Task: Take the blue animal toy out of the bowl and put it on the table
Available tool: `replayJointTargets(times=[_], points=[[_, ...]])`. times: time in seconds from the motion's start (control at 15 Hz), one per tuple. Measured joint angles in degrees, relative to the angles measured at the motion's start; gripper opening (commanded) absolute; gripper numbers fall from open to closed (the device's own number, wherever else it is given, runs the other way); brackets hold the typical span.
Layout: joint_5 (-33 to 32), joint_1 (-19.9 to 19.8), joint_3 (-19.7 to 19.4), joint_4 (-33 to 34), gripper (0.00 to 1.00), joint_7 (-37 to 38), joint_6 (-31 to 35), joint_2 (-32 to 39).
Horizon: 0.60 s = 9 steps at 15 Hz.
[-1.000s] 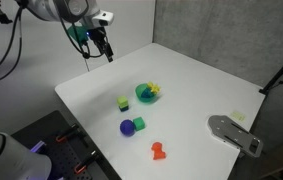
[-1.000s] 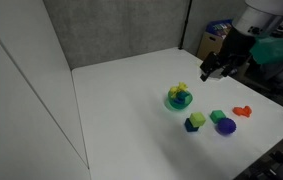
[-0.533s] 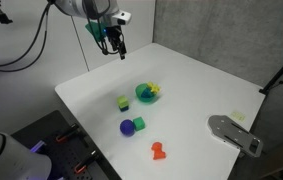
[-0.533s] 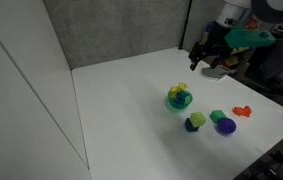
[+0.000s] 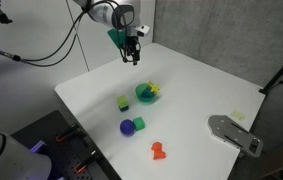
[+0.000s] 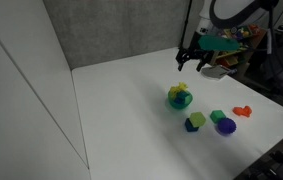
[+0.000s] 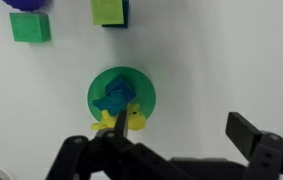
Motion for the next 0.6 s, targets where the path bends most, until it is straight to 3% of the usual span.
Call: replayJointTargets(times=[0.6], points=[[-1.95, 2.77, -6.06, 8.55, 1.00, 0.00, 1.65, 15.22]])
